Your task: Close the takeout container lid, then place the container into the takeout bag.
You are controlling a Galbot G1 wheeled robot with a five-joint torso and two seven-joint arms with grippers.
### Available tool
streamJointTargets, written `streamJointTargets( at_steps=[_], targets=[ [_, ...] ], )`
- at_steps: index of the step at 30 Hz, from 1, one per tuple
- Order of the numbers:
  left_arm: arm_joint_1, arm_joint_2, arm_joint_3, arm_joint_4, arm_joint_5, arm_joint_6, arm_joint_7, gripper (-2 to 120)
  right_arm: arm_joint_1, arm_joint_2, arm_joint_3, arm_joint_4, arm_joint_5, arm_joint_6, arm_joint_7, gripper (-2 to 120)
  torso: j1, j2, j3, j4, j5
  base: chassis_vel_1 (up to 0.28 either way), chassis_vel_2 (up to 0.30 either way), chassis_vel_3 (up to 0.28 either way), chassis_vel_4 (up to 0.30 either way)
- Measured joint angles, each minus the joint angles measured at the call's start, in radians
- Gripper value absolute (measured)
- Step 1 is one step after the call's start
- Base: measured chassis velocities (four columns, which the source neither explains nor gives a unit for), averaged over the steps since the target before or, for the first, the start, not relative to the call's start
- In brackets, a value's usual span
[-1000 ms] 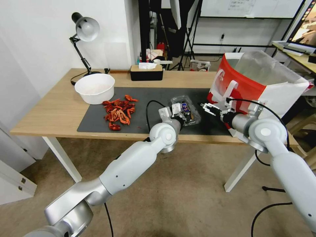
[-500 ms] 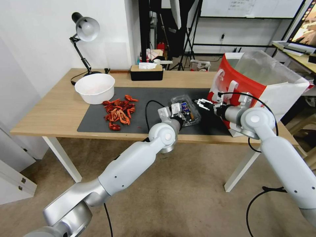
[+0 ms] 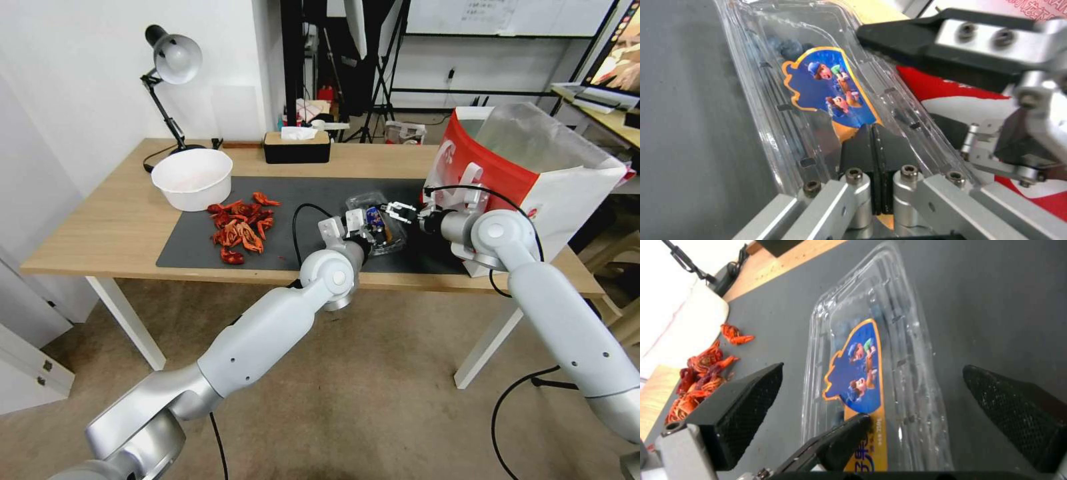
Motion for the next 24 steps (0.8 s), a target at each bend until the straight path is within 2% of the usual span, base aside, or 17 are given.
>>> streamJointTargets(
  at_steps=[10, 24],
  targets=[
    [0.001, 0.003, 0.000, -0.006, 0.000, 0.000, -0.002, 0, 0.033, 0.030, -0.028, -0.060, -0.015, -0.003, -0.019, 100, 0.000, 0.000, 0.000, 0.0000, 0.0000, 0.000, 0.000, 0.000, 0.000],
    [0.001, 0.003, 0.002, -0.007, -0.001, -0.001, -0.002, 0, 0.042, 0.040, -0.034, -0.081, -0.024, -0.003, -0.027, 100, 0.000, 0.000, 0.000, 0.0000, 0.0000, 0.000, 0.000, 0.000, 0.000]
  ],
)
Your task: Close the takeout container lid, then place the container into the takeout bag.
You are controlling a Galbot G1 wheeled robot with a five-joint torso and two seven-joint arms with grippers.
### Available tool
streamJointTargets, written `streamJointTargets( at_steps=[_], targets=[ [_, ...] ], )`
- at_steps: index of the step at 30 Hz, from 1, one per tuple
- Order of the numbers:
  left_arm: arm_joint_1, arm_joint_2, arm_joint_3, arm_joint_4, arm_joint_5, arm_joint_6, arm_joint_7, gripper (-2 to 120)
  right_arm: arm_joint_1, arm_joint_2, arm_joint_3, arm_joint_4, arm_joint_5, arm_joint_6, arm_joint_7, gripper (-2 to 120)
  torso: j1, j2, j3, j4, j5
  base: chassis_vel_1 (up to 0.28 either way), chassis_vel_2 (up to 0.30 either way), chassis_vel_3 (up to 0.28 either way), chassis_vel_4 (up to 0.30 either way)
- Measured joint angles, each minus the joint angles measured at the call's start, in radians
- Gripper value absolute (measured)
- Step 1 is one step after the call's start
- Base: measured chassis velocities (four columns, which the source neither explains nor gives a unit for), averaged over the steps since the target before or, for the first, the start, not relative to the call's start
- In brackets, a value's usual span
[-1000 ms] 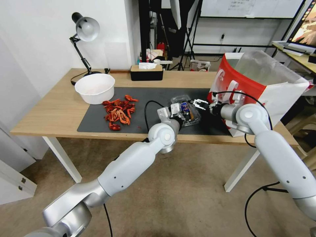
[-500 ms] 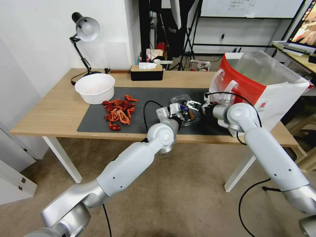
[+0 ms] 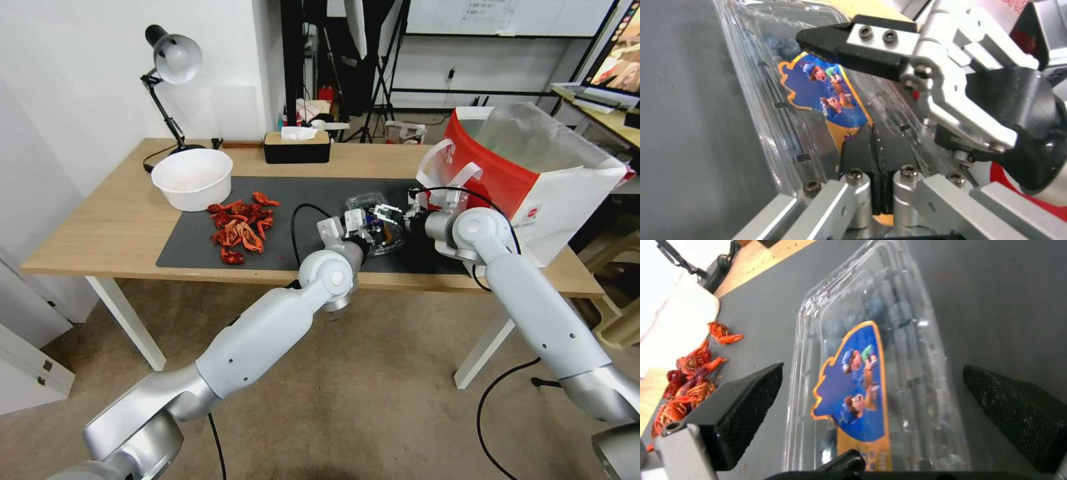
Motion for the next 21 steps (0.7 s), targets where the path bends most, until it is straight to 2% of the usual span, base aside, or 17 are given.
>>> streamJointTargets(
  at_steps=[13, 19, 21],
  targets=[
    [0.005, 0.006, 0.003, -0.015, -0.002, -0.001, -0.003, 0, 0.019, 0.019, -0.011, -0.037, -0.004, -0.003, -0.011, 97, 0.000, 0.000, 0.000, 0.0000, 0.0000, 0.000, 0.000, 0.000, 0.000],
    [0.006, 0.012, 0.001, -0.024, -0.004, -0.001, -0.003, 0, 0.020, 0.021, -0.013, -0.047, -0.006, -0.004, -0.019, 86, 0.000, 0.000, 0.000, -0.0002, -0.0002, 0.000, 0.000, 0.000, 0.000],
    [0.008, 0.015, 0.000, -0.026, -0.004, 0.000, -0.003, 0, 0.018, 0.022, -0.014, -0.046, -0.009, -0.004, -0.022, 78, 0.000, 0.000, 0.000, -0.0001, -0.0002, 0.000, 0.000, 0.000, 0.000]
  ],
)
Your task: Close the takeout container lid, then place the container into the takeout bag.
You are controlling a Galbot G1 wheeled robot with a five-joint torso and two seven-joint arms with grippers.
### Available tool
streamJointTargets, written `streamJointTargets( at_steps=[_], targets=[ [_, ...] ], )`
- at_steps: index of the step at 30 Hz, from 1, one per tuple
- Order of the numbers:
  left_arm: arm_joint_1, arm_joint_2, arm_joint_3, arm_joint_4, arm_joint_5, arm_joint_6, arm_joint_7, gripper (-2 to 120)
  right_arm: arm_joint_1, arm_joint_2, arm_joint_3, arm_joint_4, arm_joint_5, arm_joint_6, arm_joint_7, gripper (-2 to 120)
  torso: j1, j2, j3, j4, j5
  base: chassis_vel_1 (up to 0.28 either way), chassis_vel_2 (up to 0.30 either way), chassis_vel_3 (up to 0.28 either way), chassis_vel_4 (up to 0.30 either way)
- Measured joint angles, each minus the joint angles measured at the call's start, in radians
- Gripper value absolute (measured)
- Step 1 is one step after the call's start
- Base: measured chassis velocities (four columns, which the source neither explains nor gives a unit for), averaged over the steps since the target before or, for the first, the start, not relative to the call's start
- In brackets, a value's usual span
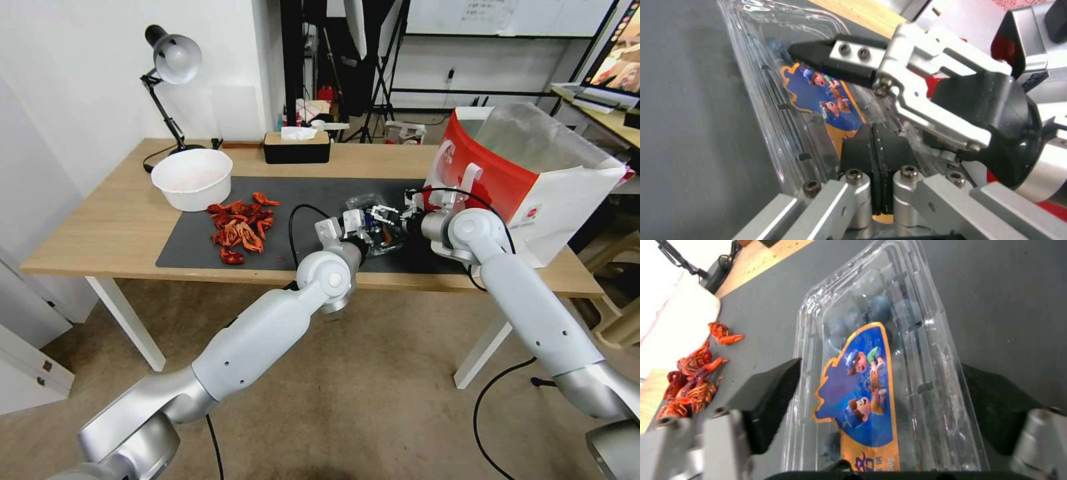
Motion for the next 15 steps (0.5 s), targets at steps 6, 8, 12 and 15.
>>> streamJointTargets(
  at_steps=[6, 8, 12, 15],
  targets=[
    [0.002, 0.018, -0.012, -0.022, 0.001, 0.003, 0.002, 0, -0.002, -0.001, -0.002, 0.000, -0.001, 0.001, 0.002, 54, 0.000, 0.000, 0.000, 0.0002, 0.0003, 0.000, 0.000, 0.000, 0.000],
    [0.002, 0.020, -0.012, -0.023, 0.001, 0.003, 0.002, 0, -0.002, 0.000, -0.002, 0.000, -0.001, 0.001, 0.002, 52, 0.000, 0.000, 0.000, 0.0002, 0.0002, 0.000, 0.000, 0.000, 0.000],
    [0.009, 0.024, -0.015, -0.026, 0.001, 0.003, 0.003, 0, -0.002, 0.001, -0.002, -0.002, -0.001, 0.003, 0.004, 37, 0.000, 0.000, 0.000, 0.0002, 0.0002, 0.000, 0.000, 0.000, 0.000],
    [0.018, 0.028, -0.020, -0.036, 0.001, 0.003, 0.004, 0, -0.003, 0.001, -0.002, -0.004, -0.001, 0.005, 0.004, 24, 0.000, 0.000, 0.000, 0.0001, 0.0002, 0.000, 0.000, 0.000, 0.000]
  ],
)
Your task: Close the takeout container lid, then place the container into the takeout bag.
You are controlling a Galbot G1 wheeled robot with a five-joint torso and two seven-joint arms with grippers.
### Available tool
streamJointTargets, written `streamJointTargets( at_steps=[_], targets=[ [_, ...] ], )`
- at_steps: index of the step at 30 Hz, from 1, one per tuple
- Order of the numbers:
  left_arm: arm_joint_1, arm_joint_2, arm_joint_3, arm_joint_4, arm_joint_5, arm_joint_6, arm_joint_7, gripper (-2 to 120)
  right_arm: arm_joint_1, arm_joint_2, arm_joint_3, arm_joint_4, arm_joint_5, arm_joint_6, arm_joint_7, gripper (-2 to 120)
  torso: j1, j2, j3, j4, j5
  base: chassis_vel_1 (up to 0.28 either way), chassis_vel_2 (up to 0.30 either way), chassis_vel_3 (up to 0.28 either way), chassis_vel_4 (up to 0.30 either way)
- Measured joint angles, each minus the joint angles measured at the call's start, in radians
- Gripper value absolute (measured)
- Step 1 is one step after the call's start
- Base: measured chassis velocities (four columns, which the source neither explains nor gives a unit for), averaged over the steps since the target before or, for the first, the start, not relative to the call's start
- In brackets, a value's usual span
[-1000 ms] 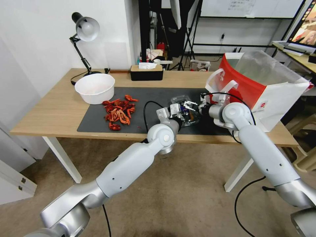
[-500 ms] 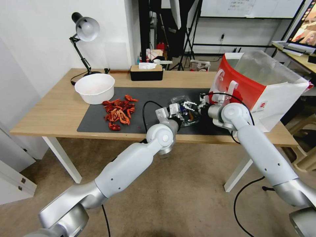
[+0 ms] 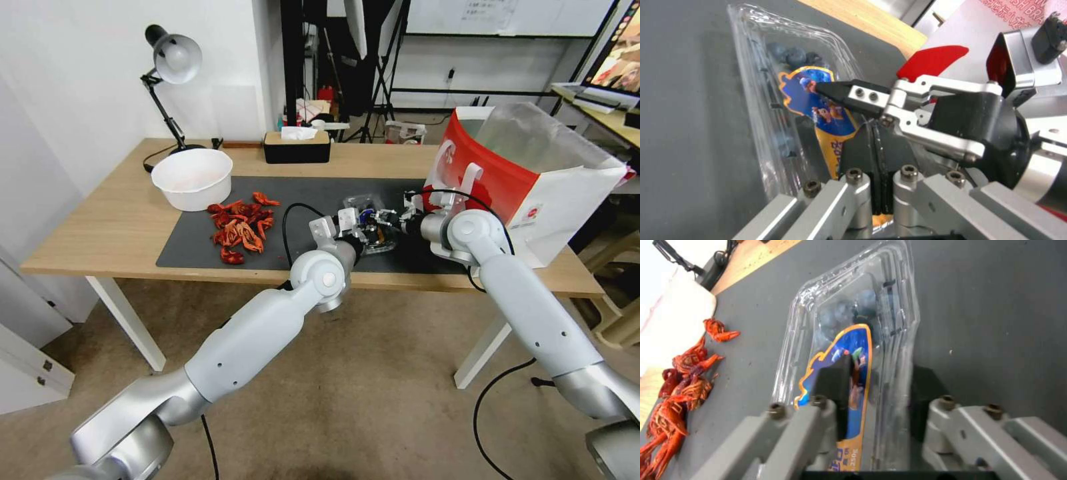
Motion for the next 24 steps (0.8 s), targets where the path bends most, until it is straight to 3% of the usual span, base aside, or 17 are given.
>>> streamJointTargets(
  at_steps=[8, 24],
  targets=[
    [0.024, 0.031, -0.027, -0.031, 0.001, 0.001, 0.000, 0, -0.006, -0.005, 0.002, 0.003, 0.000, 0.005, 0.000, 0, 0.000, 0.000, 0.000, 0.0001, -0.0001, 0.000, 0.000, 0.000, 0.000],
    [0.107, 0.121, -0.117, -0.156, -0.001, 0.001, -0.002, 0, -0.015, -0.006, 0.015, 0.004, 0.000, 0.010, 0.000, 0, 0.000, 0.000, 0.000, -0.0001, -0.0002, 0.000, 0.000, 0.000, 0.000]
  ],
)
